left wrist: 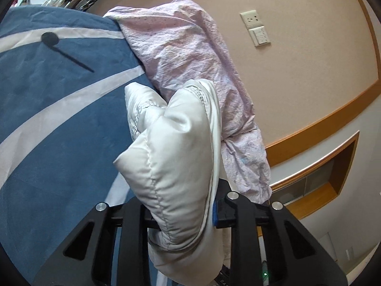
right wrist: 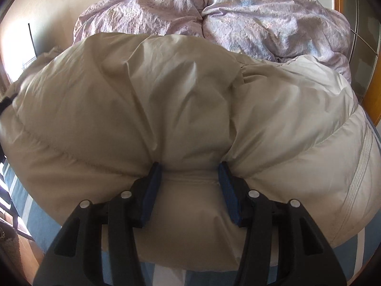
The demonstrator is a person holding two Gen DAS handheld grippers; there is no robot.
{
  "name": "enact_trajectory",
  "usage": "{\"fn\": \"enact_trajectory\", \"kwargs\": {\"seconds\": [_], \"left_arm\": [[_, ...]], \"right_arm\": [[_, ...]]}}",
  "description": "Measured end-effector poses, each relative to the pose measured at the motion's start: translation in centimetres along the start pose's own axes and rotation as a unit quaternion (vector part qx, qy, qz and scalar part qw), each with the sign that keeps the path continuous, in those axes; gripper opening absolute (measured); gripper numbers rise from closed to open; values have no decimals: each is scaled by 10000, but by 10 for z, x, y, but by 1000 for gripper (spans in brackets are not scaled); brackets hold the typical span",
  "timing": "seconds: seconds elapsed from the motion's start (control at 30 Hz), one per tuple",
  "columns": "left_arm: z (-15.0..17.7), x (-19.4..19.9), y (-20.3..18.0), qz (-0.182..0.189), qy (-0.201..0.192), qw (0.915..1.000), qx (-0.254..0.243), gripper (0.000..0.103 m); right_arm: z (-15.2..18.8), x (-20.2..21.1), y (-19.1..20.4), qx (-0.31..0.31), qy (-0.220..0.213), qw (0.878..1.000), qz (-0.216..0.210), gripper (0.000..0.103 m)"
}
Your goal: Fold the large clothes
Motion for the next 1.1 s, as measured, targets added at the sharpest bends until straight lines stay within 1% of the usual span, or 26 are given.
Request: {"fn": "enact_trajectory", "kwargs": {"seconds": [0.2,0.33,0.47,0.5,0.6,0.8,0.9,1.1], "left_arm": [[13,-6,-53,621,65,9978,-211,25],[31,-12,-87,1000,182,9942,-340,25],[56,-20,-117,1216,297,9908,-517,25],[61,-22,-122,1246,323,9902,-548,25],[78,-26,-135,1339,444,9880,-624,25],[99,-33,-149,1391,590,9856,-754,25],[110,-35,-158,1416,642,9844,-823,25],[141,-44,-177,1537,859,9789,-1038,25]], "right_arm": [[0,-3,-5,-204,-2,9998,-65,51],[0,-4,-8,-287,-26,9995,-133,51],[-2,-2,-15,-451,-114,9984,-327,51],[-3,1,-19,-564,-159,9974,-428,49],[-7,12,-36,-888,-312,9942,-514,49],[-21,38,-80,-1258,-715,9891,-256,49],[-25,52,-109,-1438,-919,9853,-6,50],[-20,58,-174,-1865,-950,9766,498,51]]}}
Point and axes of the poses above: each gripper's, at about its wrist camera, not at the fingertips, and x roughly against the way its jaws point, y to its left, z to its underside, the point moved 6 cm from there along -x, roughly the way its jaws point, and after that the axes turned 12 degrees about -y, right-handed, at the moved point
